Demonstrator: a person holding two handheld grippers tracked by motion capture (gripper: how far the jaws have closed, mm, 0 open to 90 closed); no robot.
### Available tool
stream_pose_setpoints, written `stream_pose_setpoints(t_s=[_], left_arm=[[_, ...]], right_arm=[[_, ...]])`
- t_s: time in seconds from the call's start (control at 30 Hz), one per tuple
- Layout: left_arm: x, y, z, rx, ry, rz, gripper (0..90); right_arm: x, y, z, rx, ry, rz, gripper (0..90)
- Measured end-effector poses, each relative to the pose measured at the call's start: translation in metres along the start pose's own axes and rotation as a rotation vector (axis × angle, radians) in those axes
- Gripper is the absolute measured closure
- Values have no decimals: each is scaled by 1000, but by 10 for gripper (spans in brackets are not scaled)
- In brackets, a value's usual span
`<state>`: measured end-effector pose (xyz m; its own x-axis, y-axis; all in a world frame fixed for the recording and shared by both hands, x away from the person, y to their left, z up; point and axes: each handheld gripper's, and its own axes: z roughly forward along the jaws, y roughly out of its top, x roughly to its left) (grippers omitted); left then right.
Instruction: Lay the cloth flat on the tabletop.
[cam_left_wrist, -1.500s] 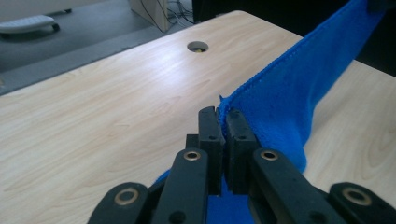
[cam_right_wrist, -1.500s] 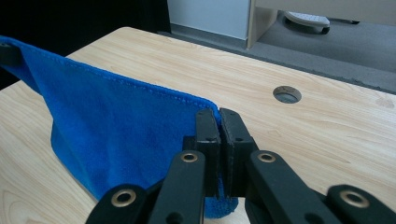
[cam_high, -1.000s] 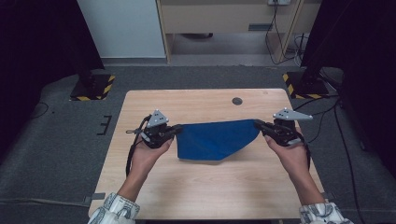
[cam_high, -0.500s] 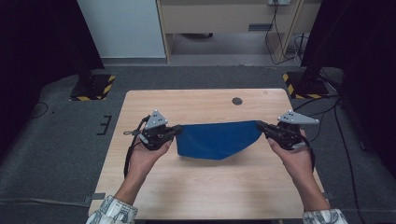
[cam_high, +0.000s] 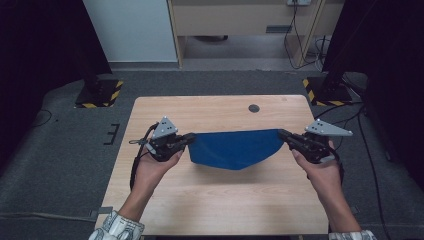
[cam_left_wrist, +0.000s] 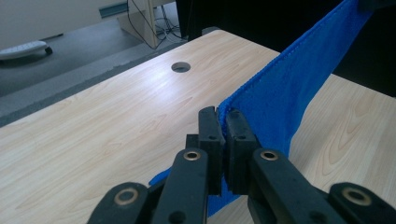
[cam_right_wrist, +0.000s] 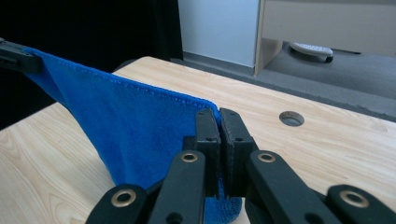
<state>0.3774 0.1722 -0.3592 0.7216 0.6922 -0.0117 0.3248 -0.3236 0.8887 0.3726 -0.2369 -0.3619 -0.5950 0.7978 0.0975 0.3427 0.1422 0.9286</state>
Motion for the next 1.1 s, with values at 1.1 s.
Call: stream_pose_setpoints(t_s=[1.1], left_arm=[[-34,19,-58,-77,-6,80,871]], right_arm=[[35,21,-57,-115,36,-81,873]])
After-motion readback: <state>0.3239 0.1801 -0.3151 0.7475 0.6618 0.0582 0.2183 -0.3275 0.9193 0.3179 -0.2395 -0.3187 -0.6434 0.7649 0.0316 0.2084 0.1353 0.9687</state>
